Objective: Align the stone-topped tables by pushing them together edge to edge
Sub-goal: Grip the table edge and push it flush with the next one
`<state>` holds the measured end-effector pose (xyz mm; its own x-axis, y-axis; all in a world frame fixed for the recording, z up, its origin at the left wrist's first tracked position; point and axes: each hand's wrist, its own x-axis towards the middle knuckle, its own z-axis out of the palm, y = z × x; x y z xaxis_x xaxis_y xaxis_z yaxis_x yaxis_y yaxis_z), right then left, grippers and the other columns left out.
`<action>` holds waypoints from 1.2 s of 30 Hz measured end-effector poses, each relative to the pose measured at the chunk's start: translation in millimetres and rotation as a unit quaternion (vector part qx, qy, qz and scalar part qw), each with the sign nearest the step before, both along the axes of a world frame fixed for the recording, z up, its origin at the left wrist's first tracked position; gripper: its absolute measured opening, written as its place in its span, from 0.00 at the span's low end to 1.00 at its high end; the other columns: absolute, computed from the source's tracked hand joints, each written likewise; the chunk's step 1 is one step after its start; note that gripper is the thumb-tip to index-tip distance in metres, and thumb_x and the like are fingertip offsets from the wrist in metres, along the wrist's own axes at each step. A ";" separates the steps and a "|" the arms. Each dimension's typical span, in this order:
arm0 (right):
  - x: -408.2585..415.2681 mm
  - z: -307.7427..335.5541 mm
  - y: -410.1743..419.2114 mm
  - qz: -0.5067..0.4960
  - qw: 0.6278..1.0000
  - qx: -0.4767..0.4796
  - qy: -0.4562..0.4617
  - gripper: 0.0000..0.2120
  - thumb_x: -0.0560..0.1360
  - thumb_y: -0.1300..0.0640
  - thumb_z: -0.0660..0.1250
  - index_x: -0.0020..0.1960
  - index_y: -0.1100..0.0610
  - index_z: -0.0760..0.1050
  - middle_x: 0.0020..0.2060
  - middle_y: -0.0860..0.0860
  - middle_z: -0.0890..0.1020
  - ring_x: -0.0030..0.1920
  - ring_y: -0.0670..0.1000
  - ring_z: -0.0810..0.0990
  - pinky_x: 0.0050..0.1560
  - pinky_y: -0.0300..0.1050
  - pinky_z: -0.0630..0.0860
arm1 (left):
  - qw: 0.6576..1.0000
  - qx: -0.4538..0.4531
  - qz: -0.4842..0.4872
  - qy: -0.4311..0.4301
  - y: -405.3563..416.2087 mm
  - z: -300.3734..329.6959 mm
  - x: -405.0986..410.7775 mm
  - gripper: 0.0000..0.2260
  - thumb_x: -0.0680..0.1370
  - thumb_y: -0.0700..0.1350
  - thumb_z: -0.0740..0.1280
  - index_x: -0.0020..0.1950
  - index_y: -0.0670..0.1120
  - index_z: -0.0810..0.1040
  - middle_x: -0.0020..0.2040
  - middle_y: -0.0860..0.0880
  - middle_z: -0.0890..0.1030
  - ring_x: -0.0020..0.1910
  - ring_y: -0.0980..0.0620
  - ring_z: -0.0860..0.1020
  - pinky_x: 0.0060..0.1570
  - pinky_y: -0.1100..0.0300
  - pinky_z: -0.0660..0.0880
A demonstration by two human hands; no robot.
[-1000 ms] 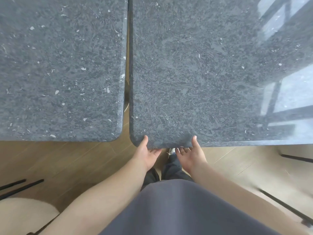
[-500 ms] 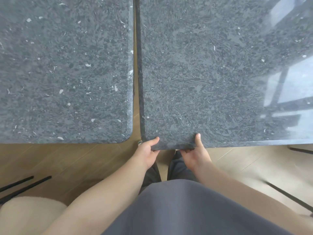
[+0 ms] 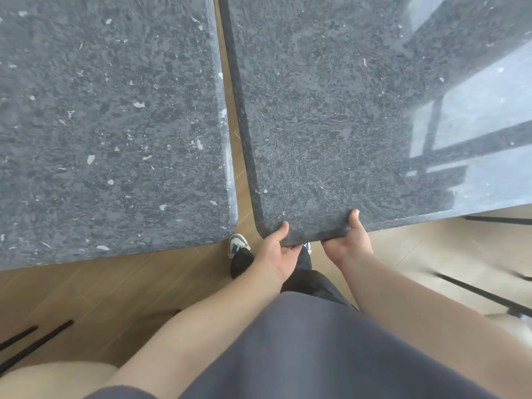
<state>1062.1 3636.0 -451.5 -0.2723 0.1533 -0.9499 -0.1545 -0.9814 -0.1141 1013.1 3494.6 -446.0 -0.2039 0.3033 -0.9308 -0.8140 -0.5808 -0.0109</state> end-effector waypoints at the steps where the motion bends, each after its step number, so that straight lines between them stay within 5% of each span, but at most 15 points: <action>1: -1.5 3.4 -0.8 -0.001 1.000 0.001 -0.002 0.26 0.74 0.42 0.72 0.62 0.61 0.77 0.53 0.62 0.85 0.53 0.63 0.85 0.48 0.65 0.80 | 1.000 0.002 -0.005 0.001 -1.2 0.3 -1.7 0.08 0.80 0.34 0.67 0.59 0.39 0.78 0.51 0.39 0.86 0.59 0.38 0.81 0.69 0.39 0.71; 12: -3.1 15.2 0.3 0.016 0.999 0.013 -0.039 0.28 0.76 0.43 0.70 0.66 0.62 0.74 0.59 0.61 0.83 0.61 0.62 0.81 0.57 0.63 0.78 | 0.997 0.004 -0.074 -0.006 -10.0 0.5 -9.1 0.16 0.81 0.37 0.67 0.68 0.37 0.74 0.66 0.37 0.79 0.67 0.38 0.76 0.71 0.41 0.70; 18: -6.1 14.3 -3.1 0.014 0.997 0.035 -0.068 0.27 0.76 0.43 0.71 0.66 0.61 0.74 0.59 0.57 0.83 0.61 0.58 0.81 0.68 0.57 0.74 | 0.995 0.016 -0.101 -0.007 -12.6 -3.3 -10.3 0.10 0.82 0.42 0.68 0.60 0.38 0.76 0.68 0.39 0.78 0.69 0.42 0.76 0.73 0.46 0.68; 23: -14.8 16.3 -15.5 0.018 0.995 0.056 -0.079 0.26 0.77 0.42 0.69 0.63 0.61 0.75 0.53 0.57 0.85 0.56 0.57 0.83 0.56 0.57 0.79 | 0.994 0.015 -0.111 0.001 -22.5 -3.4 -17.6 0.18 0.81 0.42 0.68 0.69 0.37 0.73 0.68 0.38 0.78 0.69 0.41 0.76 0.73 0.46 0.69; 25: -22.5 17.8 -25.7 0.024 0.995 0.057 -0.074 0.25 0.77 0.41 0.68 0.61 0.62 0.75 0.49 0.58 0.86 0.52 0.58 0.84 0.48 0.57 0.80 | 0.993 0.017 -0.116 0.004 -30.9 -3.5 -27.8 0.16 0.82 0.41 0.68 0.67 0.37 0.74 0.65 0.38 0.79 0.68 0.40 0.76 0.71 0.45 0.70; 28: -31.1 17.5 -36.8 0.026 0.995 0.060 -0.077 0.25 0.77 0.42 0.68 0.61 0.62 0.75 0.51 0.58 0.85 0.52 0.58 0.83 0.51 0.57 0.80 | 0.994 0.015 -0.109 -0.001 -41.2 -3.1 -39.8 0.09 0.81 0.40 0.68 0.60 0.39 0.76 0.57 0.38 0.81 0.66 0.39 0.77 0.69 0.44 0.72; 31: -31.5 14.2 -36.2 0.029 0.995 0.059 -0.080 0.25 0.76 0.41 0.69 0.62 0.61 0.75 0.51 0.58 0.85 0.52 0.59 0.84 0.52 0.58 0.79 | 0.993 0.022 -0.117 -0.001 -40.8 1.0 -42.1 0.11 0.81 0.41 0.68 0.61 0.39 0.76 0.60 0.39 0.81 0.67 0.40 0.77 0.71 0.46 0.71; 36: -30.2 10.7 -36.1 0.030 0.994 0.056 -0.091 0.25 0.75 0.41 0.71 0.60 0.60 0.76 0.44 0.58 0.87 0.50 0.58 0.85 0.41 0.56 0.82 | 0.992 0.028 -0.120 0.001 -41.0 3.1 -42.6 0.06 0.81 0.40 0.68 0.56 0.40 0.77 0.54 0.40 0.83 0.60 0.41 0.80 0.70 0.46 0.71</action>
